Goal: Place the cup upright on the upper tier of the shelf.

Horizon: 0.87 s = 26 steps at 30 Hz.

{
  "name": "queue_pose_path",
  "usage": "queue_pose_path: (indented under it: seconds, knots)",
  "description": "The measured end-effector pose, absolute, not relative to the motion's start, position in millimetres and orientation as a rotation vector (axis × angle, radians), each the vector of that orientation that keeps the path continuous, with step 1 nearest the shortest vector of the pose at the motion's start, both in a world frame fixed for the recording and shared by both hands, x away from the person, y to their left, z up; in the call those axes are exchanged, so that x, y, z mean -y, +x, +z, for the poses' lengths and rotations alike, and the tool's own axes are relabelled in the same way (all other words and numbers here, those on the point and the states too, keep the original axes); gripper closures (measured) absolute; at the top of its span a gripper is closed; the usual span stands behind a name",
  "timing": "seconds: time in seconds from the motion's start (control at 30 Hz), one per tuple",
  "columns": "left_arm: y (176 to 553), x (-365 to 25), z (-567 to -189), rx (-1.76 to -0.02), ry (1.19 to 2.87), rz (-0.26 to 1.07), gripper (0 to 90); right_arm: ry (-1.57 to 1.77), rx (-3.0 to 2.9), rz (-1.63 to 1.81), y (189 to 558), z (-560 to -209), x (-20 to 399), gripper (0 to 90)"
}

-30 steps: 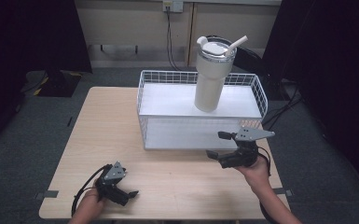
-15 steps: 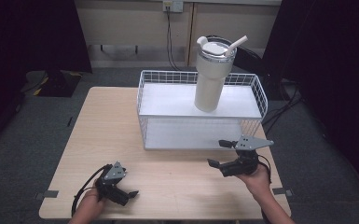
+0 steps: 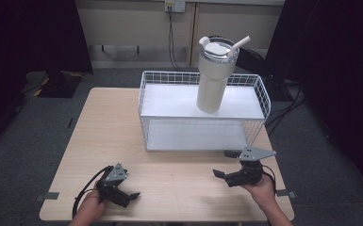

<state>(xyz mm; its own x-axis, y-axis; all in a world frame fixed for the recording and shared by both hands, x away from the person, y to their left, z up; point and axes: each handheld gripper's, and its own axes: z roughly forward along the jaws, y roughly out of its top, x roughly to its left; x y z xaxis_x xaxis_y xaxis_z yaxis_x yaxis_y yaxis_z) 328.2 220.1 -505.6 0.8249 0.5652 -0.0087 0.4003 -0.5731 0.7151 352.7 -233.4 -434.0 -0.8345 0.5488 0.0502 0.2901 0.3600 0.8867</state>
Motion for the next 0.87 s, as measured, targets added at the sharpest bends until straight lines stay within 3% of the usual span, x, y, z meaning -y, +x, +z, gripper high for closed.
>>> queue_pose_path:
  seconds: [0.87]
  knots:
    - [328.2, -220.1, -505.6, -0.703, 2.256, 0.285, 0.0, 0.712, -2.551, 1.236, 340.6, -477.1, 239.2, 14.1]
